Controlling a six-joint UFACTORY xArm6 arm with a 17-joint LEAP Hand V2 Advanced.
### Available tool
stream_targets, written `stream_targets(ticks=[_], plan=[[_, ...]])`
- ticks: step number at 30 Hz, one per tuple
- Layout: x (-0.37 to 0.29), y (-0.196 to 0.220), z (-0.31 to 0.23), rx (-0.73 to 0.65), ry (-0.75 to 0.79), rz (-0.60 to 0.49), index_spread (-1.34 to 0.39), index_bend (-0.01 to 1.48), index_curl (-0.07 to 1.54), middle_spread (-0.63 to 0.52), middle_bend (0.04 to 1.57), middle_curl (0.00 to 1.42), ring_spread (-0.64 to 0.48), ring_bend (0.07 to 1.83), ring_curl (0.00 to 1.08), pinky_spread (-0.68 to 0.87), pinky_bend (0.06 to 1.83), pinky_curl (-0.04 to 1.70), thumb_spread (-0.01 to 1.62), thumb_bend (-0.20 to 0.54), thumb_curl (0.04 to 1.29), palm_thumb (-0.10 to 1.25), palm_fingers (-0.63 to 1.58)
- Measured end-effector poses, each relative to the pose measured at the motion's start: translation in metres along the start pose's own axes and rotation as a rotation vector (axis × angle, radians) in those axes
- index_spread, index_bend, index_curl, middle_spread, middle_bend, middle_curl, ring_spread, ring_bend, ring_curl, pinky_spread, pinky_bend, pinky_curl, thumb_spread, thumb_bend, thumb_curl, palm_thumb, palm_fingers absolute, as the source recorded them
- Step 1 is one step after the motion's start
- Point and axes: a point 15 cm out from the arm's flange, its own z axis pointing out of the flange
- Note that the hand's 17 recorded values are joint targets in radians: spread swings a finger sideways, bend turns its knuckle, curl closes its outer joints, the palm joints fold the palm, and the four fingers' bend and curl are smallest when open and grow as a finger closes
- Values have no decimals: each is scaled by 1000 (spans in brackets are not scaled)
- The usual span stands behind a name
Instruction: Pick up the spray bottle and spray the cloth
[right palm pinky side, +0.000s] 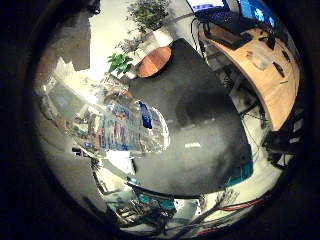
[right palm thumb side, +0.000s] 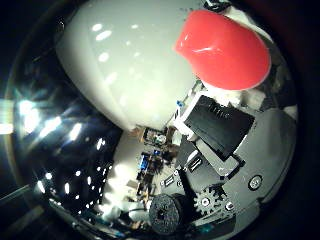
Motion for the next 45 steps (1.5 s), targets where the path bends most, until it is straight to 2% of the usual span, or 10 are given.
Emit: stream_targets(ticks=[6,14,18,27,34,41,45], plan=[[-45,13,-6,-34,-7,-61,-291,1121,683,-166,1336,646,-209,1431,556,-297,1273,667,339,-19,1016,1055,1230],[-129,45,29,-196,-51,-164,-291,1121,683,-165,1337,644,-209,1431,556,-298,1269,674,342,-19,1022,1054,1230],[-164,66,53,-291,-88,-159,-291,1121,683,-165,1337,643,-209,1431,556,-298,1267,676,342,-20,1023,1054,1230],[-192,108,113,-505,-78,-102,-293,1117,685,-167,1335,644,-209,1433,556,-296,1271,679,347,-20,1021,1049,1227],[-161,117,163,-635,-64,36,-294,1117,687,-169,1332,648,-209,1434,556,-299,1273,678,347,-20,1014,1051,1226],[-120,119,200,-705,-55,157,-293,1112,686,-170,1330,651,-209,1434,556,-314,1273,676,346,-20,1007,1052,1226],[-105,119,205,-718,-48,189,-298,1112,684,-170,1328,652,-209,1433,556,-318,1273,674,345,-20,1004,1053,1227]])
